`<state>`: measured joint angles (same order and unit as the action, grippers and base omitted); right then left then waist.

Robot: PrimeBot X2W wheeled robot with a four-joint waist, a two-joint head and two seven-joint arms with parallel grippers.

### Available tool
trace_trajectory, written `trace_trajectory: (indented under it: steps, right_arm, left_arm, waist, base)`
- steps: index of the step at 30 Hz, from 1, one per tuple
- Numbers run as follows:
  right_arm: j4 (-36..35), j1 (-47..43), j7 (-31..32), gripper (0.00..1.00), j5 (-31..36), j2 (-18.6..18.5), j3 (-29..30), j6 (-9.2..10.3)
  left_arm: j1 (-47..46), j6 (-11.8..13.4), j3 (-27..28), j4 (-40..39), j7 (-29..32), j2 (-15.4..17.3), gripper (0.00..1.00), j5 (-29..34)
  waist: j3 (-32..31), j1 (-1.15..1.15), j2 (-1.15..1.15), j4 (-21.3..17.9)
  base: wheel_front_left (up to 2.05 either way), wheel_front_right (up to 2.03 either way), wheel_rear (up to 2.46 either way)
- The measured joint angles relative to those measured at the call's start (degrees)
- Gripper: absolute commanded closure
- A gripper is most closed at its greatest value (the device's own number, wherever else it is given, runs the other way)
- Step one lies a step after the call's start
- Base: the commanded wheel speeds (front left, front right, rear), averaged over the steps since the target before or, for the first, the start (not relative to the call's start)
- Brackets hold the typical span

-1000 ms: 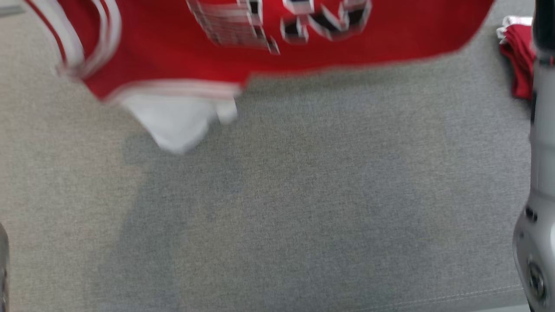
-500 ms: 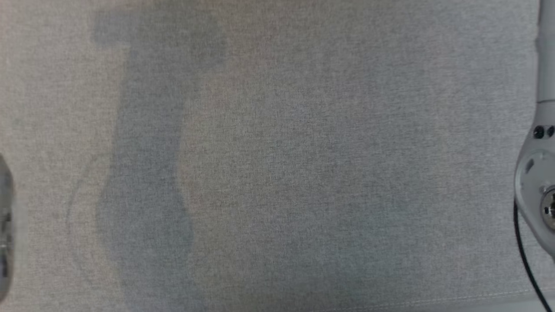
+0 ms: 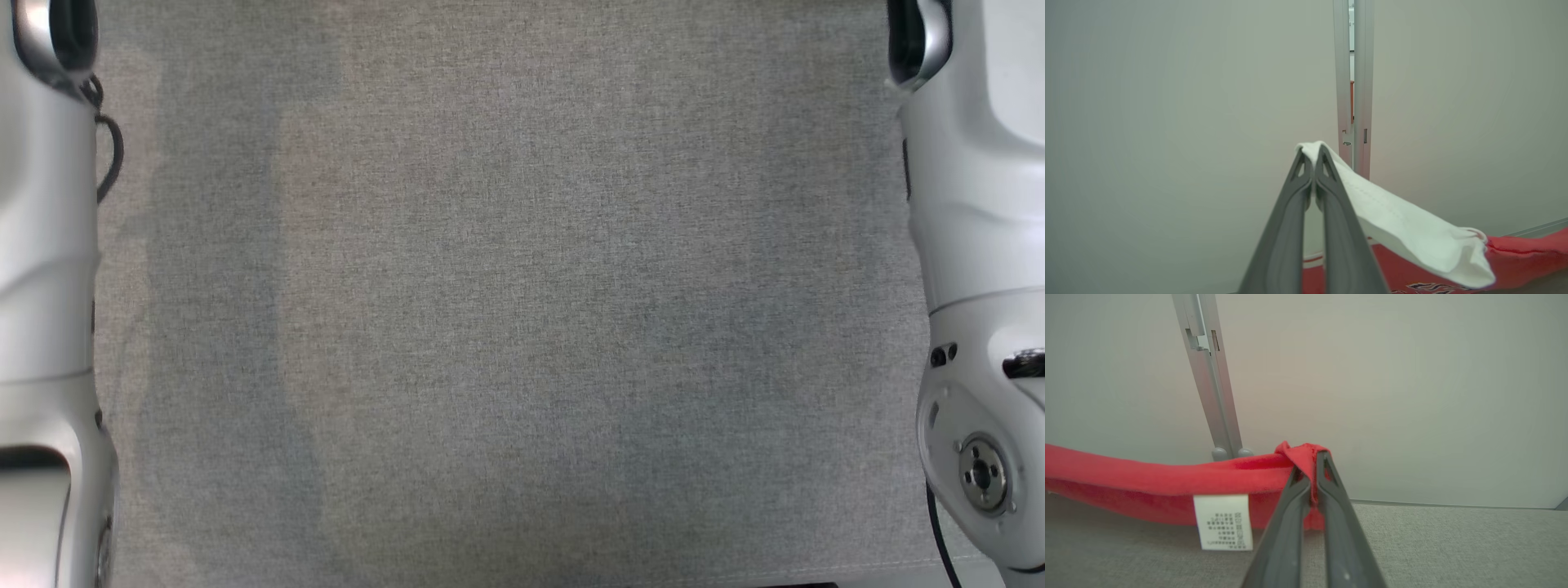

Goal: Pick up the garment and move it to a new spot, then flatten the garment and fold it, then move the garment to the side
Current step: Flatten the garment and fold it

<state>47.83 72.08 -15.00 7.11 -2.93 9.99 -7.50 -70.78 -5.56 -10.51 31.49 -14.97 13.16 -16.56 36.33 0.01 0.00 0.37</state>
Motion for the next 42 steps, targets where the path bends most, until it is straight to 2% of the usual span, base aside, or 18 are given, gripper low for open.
trace_trajectory:
  steps: [7,12,16,23,29,36,42]
  right_arm:
    - [-0.5,-6.5,0.0,1.0,-9.4,-0.2,-5.1,0.0]
    - [-3.6,-14.2,0.0,1.0,-18.8,-1.9,-8.4,0.0]
    - [-7.7,-22.5,0.4,1.0,-26.5,-3.1,-10.7,0.0]
    - [-17.7,-38.7,3.6,1.0,-34.8,-5.6,-12.1,0.0]
    - [-26.8,-51.5,5.9,1.0,-36.9,-5.8,-9.7,0.0]
    - [-38.2,-64.6,8.8,1.0,-35.6,-3.0,-6.0,0.0]
    - [-48.7,-72.5,13.4,1.0,-34.1,-1.2,-3.8,0.0]
  left_arm:
    - [12.3,-1.1,1.0,-9.0,-0.1,2.0,1.0,-3.5]
    - [25.8,-1.2,1.8,-17.3,0.6,2.8,1.0,-6.5]
    - [37.5,0.2,2.1,-24.1,1.4,2.3,1.0,-8.6]
    - [55.0,2.6,1.4,-33.1,1.7,-0.1,1.0,-11.5]
    - [65.1,4.1,-0.5,-37.7,2.6,-1.6,1.0,-12.2]
    - [73.6,6.0,0.3,-42.6,2.5,-1.6,1.0,-13.1]
    - [78.9,7.8,0.8,-48.7,3.0,-0.8,1.0,-12.6]
  waist:
    - [-2.5,0.0,0.0,-0.2]
    - [-5.2,0.0,0.0,-0.3]
    - [-7.8,-0.01,0.0,0.0]
    - [-13.2,-0.01,0.0,0.6]
    - [-18.3,-0.01,0.0,1.2]
    - [-24.0,-0.01,0.0,1.5]
    - [-28.2,-0.01,0.0,1.1]
  base:
    - [0.0,0.0,0.0]
    - [0.0,0.0,0.0]
    - [0.0,0.0,0.0]
    - [0.0,0.0,0.0]
    - [0.0,0.0,0.0]
    - [0.0,0.0,0.0]
    - [0.0,0.0,0.0]
